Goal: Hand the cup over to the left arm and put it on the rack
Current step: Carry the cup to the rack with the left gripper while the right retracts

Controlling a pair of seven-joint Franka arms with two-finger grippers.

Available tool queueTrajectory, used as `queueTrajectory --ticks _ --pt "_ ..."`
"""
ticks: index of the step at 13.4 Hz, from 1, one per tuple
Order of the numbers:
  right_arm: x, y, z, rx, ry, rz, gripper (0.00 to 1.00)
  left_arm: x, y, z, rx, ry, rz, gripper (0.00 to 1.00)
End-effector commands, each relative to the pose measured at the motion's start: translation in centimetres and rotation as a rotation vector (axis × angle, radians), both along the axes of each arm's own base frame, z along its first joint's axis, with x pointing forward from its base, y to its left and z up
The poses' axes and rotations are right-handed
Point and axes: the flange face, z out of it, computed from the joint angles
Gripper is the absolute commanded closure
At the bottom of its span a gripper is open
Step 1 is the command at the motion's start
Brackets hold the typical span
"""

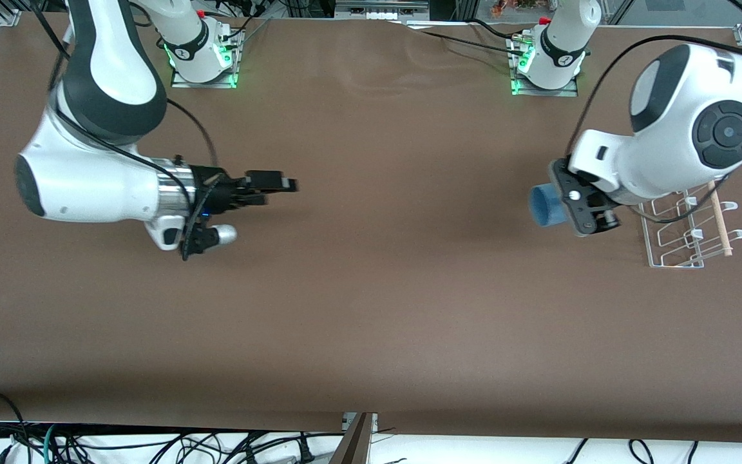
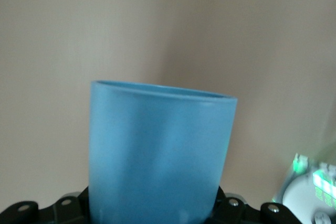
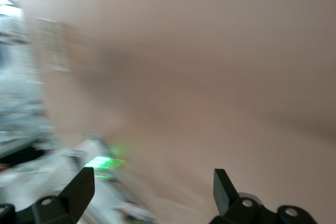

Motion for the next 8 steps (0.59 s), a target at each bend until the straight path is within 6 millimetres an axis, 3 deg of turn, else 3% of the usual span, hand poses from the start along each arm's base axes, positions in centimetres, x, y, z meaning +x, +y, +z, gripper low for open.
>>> queueTrajectory --ticks 1,4,8 --pt "-1.3 -3.2 2.7 -0.290 -0.090 0.075 0.00 -1.7 2.9 1.3 0.250 0.061 -0.024 1.00" --pt "-1.0 -8.1 5.0 -0.523 -0.168 0.073 0.00 -3.5 6.2 0.7 0.556 0.138 -0.056 1.00" --pt "-1.9 -16.3 10.8 -0.595 -0.226 -0.050 0.00 -6.7 9.2 -3.6 0.821 0.222 -0.141 1.00"
